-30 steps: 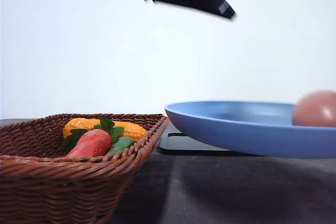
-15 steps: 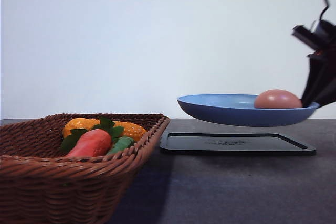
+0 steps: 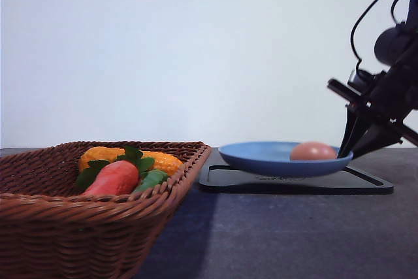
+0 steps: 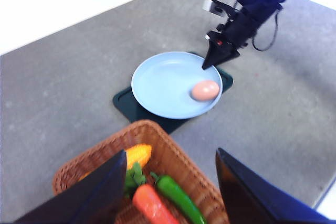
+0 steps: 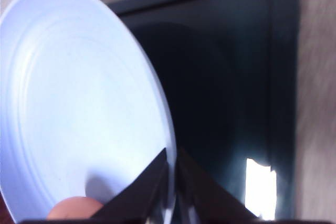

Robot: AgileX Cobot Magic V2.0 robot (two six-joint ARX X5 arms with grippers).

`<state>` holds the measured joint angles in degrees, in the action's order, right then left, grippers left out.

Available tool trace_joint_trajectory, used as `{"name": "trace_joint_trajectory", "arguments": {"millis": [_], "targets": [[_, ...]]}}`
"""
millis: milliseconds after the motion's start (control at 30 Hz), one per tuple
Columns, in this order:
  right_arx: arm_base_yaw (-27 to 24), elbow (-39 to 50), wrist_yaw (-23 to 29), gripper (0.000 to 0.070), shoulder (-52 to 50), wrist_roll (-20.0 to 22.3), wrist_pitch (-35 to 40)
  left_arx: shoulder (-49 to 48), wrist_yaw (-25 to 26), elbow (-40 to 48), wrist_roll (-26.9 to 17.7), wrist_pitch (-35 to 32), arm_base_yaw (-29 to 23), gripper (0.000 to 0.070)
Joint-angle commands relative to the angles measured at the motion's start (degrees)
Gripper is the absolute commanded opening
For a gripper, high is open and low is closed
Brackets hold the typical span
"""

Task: Transfer egg from basket to plate and serve

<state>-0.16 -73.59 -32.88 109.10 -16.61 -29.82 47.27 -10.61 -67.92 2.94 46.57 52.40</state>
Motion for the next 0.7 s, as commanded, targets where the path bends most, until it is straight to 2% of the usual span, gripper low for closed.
{"name": "trace_joint_trajectory", "arguments": {"millis": [0, 233, 300, 400, 433, 667], "targets": [[0.0, -1.7, -0.1, 0.0000, 2.0, -1.0, 0.3, 0.5, -0.2, -1.0, 0.1, 0.3, 0.5, 0.0344], [0.0, -1.9, 2.8, 0.0001, 3.6, -1.0, 0.2, 0.6, -0.2, -1.0, 0.2, 1.7, 0.5, 0.0344], [0.0, -1.9, 2.9, 0.0059, 3.6, -1.0, 0.5, 0.6, -0.4, -1.0, 0.2, 1.7, 0.5, 0.0342], [-0.1, -2.0, 2.9, 0.0223, 3.6, -1.0, 0.7, 0.6, -0.5, -1.0, 0.2, 1.7, 0.5, 0.0342], [-0.1, -2.2, 2.9, 0.0258, 3.6, -1.0, 0.7, 0.6, -0.5, -1.0, 0.2, 1.6, 0.5, 0.0342], [-1.2, -3.4, 2.9, 0.0272, 1.0, -0.9, 0.8, 1.5, -0.9, -1.0, 0.0, 0.9, 0.4, 0.0342]]}}
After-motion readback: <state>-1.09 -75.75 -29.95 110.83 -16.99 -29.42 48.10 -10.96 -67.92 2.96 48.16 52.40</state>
